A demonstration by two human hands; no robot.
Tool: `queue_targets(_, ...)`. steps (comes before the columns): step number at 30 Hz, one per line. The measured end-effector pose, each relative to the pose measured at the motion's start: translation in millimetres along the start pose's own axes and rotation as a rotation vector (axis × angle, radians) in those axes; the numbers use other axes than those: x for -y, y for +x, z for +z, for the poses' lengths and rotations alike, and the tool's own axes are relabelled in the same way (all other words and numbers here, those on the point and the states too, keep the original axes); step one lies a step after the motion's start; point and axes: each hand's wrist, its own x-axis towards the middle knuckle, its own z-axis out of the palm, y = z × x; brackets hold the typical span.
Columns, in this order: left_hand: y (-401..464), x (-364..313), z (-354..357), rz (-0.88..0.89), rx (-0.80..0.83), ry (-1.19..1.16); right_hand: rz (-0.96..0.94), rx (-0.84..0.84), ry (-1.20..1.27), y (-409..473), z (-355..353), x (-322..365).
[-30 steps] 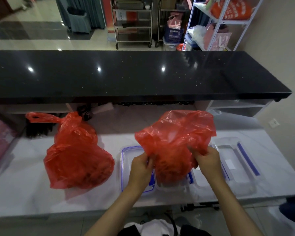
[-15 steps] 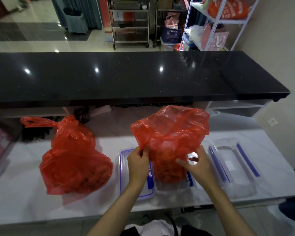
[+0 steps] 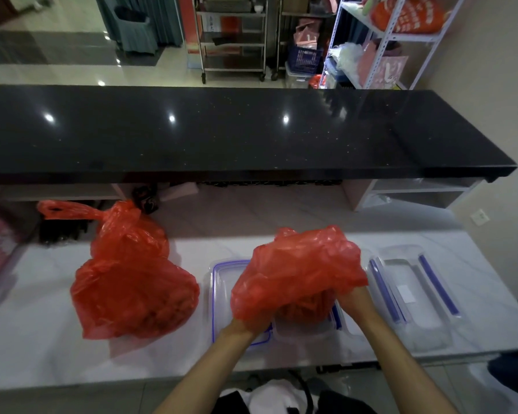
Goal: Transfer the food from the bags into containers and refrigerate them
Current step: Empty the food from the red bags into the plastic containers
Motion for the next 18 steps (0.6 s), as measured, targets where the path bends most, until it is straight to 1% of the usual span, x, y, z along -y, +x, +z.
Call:
queue_targets(2,-8,-21,-6,0.04,-0.005,-0.055,-0.033,-0.008,0.029,5,0,6)
queue_targets(4,-7,-27,-8,0.102,-0.089,-0.104,-0.031,0.009,0.038,8,-2,20)
queue_targets(6,-5,-30,-9,0.192,-0.155,-0.1,-0.05,0.004,0.051,8,-5,31)
queue_targets(9,-6,-38,-12,0.25,-0.182,-0.101,-0.091,0.006,0.036,10,-10,39)
queue_targets(12,-5,-54,-18,0.307,-0.241,-0.13,-0.078,0.004,0.079,13,-12,44)
queue_targets(15,2,-60,-23,0.317,-0.235,-0.099,-0.103,0.0,0.082,15,-12,45)
queue_targets(18,6,-62,-26,0.307,-0.224,-0.107,-0.085,0.008,0.079,19,-9,32)
